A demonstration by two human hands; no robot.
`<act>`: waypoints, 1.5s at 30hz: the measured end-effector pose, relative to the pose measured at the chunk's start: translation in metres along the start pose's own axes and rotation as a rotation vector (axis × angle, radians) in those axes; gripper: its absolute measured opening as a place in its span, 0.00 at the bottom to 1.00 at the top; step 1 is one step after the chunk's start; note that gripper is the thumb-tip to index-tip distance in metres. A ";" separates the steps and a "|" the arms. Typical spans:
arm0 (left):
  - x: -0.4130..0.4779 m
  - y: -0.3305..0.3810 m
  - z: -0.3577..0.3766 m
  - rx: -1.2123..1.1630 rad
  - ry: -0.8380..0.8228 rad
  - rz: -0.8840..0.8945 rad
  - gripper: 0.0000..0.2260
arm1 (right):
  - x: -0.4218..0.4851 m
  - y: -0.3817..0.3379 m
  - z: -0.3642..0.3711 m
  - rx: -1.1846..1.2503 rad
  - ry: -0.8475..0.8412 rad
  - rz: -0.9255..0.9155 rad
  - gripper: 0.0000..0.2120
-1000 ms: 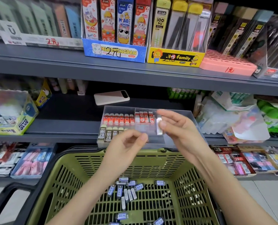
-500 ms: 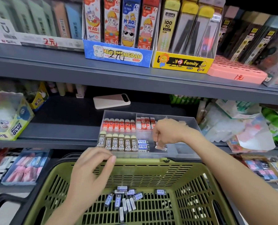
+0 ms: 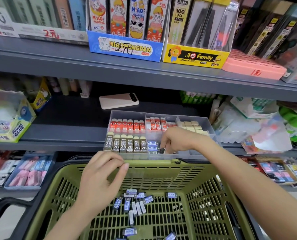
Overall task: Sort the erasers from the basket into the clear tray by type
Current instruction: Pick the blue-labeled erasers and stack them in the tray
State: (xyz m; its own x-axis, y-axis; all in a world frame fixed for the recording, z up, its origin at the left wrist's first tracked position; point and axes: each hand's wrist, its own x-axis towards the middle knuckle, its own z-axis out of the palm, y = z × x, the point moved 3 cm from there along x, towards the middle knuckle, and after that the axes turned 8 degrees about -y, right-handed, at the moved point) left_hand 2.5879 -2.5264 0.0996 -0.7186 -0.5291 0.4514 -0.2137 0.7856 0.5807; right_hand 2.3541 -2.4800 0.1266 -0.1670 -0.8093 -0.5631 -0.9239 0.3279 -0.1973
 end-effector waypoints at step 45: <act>-0.099 -0.080 0.128 0.157 -0.791 -0.527 0.10 | 0.031 -0.021 0.267 0.115 0.141 0.152 0.25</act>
State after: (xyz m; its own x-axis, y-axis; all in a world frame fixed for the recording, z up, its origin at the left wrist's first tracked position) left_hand 2.5911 -2.4960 -0.0779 -0.7310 -0.5024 -0.4619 -0.6815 0.5733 0.4549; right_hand 2.4603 -2.3821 -0.1009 -0.3556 -0.8037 -0.4771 -0.8404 0.4983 -0.2131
